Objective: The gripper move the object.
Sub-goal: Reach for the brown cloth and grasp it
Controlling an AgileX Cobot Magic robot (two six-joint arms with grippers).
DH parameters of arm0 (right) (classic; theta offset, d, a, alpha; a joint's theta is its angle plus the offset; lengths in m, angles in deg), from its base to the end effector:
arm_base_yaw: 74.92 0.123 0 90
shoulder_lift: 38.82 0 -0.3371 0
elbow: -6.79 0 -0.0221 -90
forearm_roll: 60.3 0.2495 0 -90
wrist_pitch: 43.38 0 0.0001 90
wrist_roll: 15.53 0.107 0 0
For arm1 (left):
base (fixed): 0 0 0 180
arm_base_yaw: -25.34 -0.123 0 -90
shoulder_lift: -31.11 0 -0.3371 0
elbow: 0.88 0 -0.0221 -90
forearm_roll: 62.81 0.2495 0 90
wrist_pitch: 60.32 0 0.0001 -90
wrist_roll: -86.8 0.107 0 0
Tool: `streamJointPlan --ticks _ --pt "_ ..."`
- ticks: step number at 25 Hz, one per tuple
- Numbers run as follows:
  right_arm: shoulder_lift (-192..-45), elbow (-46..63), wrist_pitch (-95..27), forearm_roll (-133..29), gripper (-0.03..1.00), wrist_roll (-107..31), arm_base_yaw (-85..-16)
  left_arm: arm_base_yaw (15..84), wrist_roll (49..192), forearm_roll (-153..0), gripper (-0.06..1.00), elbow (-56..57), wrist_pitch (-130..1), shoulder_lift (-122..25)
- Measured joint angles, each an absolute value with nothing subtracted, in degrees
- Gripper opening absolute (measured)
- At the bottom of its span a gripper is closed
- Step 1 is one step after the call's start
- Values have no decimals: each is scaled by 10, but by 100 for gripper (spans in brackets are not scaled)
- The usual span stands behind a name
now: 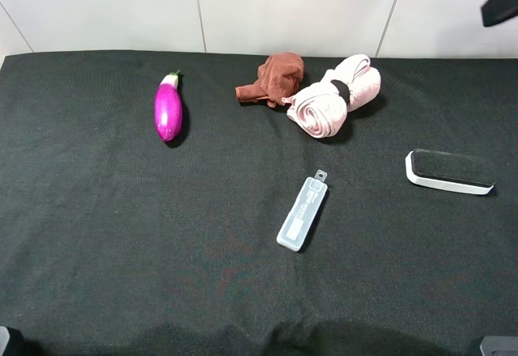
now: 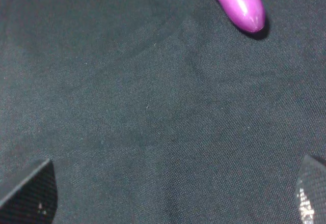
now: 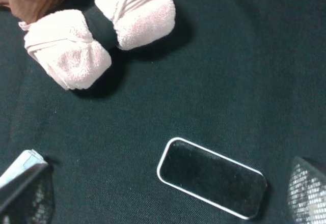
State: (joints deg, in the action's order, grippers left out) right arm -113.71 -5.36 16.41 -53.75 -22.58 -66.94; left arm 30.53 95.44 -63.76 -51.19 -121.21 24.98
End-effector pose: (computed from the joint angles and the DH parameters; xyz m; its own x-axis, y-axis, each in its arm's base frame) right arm 0.2150 0.0408 0.3944 -0.8131 -0.1796 -0.5537 -0.2454 0.9683 0.0463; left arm -0.0444 0.0025 0.2661 -0.4378 0.1826 -0.8803 0.1672 0.9786 0.1198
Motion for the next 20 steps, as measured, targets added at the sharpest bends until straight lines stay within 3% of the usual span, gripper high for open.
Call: streamJointPlan --ticks 20 --pt "-1418 220 213 -587 69 -190 -535 305 954 -638 99 -512 -1212 250"
